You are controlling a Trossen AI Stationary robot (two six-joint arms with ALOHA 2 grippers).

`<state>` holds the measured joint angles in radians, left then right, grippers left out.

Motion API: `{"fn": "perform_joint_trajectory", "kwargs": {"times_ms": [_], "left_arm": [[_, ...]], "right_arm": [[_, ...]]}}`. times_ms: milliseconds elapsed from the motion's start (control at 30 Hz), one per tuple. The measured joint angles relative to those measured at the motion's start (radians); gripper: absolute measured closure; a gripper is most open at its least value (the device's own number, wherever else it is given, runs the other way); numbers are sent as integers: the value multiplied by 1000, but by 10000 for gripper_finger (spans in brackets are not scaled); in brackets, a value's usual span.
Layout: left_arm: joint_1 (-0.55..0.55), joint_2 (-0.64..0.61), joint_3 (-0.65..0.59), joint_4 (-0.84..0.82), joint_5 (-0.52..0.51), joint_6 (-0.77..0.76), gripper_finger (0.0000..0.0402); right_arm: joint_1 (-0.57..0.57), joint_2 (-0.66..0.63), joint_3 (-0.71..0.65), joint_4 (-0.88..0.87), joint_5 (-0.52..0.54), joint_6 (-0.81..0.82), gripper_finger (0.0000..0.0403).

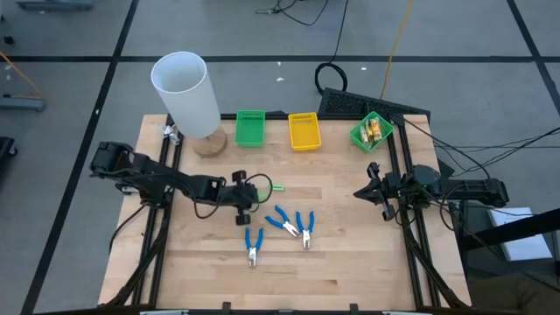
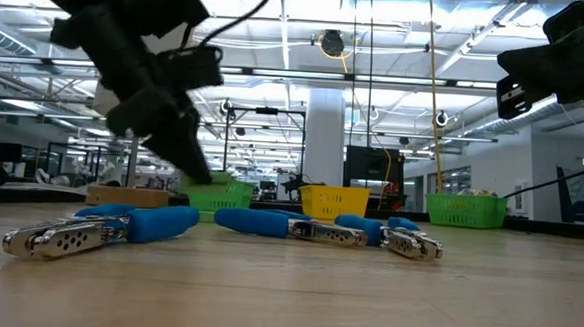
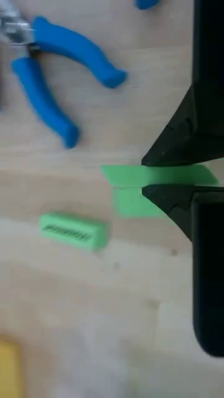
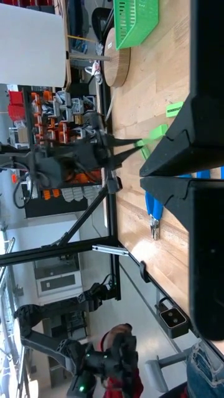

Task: Pick & Place School Supplies
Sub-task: Put the green eraser into the left green bin

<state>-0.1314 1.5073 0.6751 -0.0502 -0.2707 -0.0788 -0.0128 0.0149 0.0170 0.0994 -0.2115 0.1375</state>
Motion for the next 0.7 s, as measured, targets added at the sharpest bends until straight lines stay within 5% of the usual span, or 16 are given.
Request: {"fn": "perform_joint_trajectory", "kwargs": {"times_ms": [367,700], "left_arm": [[52,-103,100,0,-286,25,362],[275,-104,168,9,-308,-74,357]], "right_arm": [[0,0,0,-1,0,0,399],[0,0,0,0,0,0,399]]}}
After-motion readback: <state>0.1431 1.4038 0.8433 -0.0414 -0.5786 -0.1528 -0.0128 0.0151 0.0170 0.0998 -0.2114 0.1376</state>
